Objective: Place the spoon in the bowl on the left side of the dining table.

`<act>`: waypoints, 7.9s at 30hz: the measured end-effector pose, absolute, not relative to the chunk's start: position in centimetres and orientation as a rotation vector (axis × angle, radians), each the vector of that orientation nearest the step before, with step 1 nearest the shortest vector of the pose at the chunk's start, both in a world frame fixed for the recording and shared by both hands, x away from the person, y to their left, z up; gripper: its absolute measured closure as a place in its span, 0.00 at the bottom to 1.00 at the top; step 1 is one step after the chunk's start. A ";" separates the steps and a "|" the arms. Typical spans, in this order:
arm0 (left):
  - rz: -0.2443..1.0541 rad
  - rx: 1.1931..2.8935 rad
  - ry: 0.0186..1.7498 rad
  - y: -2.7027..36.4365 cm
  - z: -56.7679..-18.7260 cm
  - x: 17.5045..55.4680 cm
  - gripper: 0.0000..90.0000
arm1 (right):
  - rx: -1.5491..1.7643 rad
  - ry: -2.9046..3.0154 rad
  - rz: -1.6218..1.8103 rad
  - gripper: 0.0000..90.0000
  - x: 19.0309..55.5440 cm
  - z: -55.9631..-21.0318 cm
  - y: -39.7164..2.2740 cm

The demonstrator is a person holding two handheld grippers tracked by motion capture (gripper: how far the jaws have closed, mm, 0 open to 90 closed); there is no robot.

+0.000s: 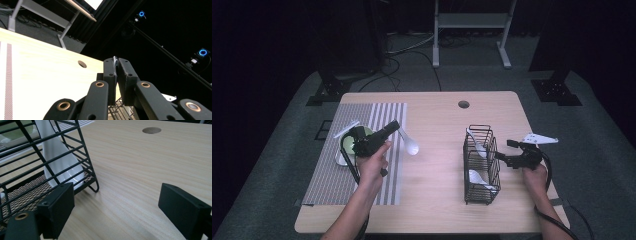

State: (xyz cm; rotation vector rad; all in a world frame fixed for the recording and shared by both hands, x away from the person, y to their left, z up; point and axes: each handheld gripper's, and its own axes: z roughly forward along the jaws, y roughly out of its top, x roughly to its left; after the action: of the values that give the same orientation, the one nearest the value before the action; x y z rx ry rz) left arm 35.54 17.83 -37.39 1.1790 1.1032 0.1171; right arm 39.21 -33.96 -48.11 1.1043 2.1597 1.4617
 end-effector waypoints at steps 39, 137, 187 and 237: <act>0.182 1.109 1.165 22.2 -37.5 35.5 0.94 | 1.110 2.155 1.458 0.14 39.2 -48.1 -34.0; 0.402 0.856 1.428 34.9 -39.8 36.9 0.94 | 1.115 2.164 1.441 0.14 39.3 -48.1 -33.9; 0.388 0.898 1.520 35.0 -44.1 37.0 0.92 | 1.119 2.169 1.430 0.14 39.3 -48.1 -33.8; 0.394 0.982 1.566 34.8 -45.4 35.3 0.44 | 1.108 2.166 1.423 0.14 39.3 -48.1 -33.8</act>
State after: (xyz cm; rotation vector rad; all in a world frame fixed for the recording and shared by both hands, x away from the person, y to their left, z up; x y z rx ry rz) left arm 35.27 34.81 -45.44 0.9825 1.5662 0.3936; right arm 39.30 -33.77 -48.10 1.1076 2.1664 1.4227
